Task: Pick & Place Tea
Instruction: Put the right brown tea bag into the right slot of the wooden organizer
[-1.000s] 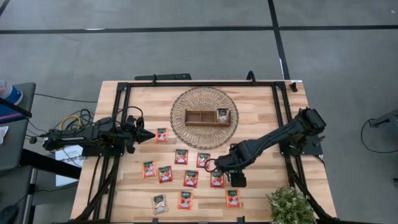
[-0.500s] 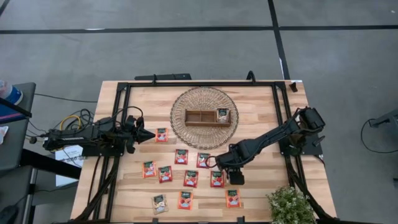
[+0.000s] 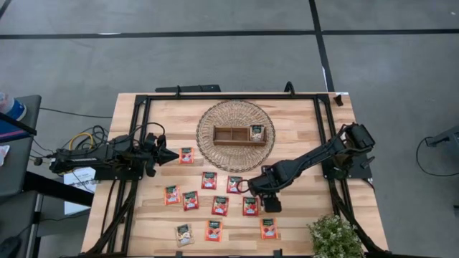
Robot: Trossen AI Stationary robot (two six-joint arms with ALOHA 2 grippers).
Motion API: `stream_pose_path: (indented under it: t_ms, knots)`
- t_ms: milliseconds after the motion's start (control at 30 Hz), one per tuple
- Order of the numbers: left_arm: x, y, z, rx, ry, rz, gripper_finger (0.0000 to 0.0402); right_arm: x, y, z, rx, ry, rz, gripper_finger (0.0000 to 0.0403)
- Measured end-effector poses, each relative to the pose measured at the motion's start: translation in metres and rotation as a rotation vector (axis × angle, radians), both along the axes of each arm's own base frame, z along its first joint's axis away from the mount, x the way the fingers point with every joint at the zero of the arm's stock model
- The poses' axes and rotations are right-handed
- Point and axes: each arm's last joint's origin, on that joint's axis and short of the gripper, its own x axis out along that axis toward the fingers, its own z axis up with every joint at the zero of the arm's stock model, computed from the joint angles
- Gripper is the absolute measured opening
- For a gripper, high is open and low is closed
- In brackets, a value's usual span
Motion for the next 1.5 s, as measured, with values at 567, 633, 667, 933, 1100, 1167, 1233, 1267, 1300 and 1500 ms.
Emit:
stream_pose_path:
  t_ms: [567,633,667,933,1100,1167,1233,1267,1300,1500]
  knots:
    - [0.000,0.000,0.000,-0.015,0.005,-0.002,0.0000,0.010,0.004,-0.047,-0.080,0.115,-0.005,0.0281]
    - [0.000,0.000,0.000,-0.015,0.005,-0.002,0.0000,0.009,0.004,-0.046,-0.107,0.101,-0.009,0.0281]
    - [0.000,0.000,0.000,-0.015,0.004,-0.002,0.0000,0.009,0.004,-0.046,-0.115,0.097,-0.009,0.0280]
    - [0.000,0.000,0.000,-0.015,0.005,-0.002,0.0000,0.008,0.004,-0.044,-0.125,0.099,-0.010,0.0211]
    - [0.000,0.000,0.000,-0.015,0.005,-0.001,0.0000,0.008,0.003,-0.044,-0.111,0.106,-0.015,0.0120]
    - [0.000,0.000,0.000,-0.015,0.005,-0.001,0.0000,0.009,0.000,-0.044,-0.108,0.109,-0.037,0.0083]
    - [0.000,0.000,0.000,-0.015,0.005,-0.001,0.0000,0.010,-0.002,-0.044,-0.104,0.114,-0.050,0.0048]
    - [0.000,0.000,0.000,-0.015,0.005,-0.001,0.0000,0.010,-0.003,-0.044,-0.100,0.116,-0.054,0.0032]
    - [0.000,0.000,0.000,-0.015,0.005,-0.001,0.0000,0.010,-0.004,-0.044,-0.098,0.117,-0.059,0.0017]
    - [0.000,0.000,0.000,-0.015,0.005,0.000,0.0000,0.014,-0.014,-0.044,-0.070,0.132,-0.114,0.0009]
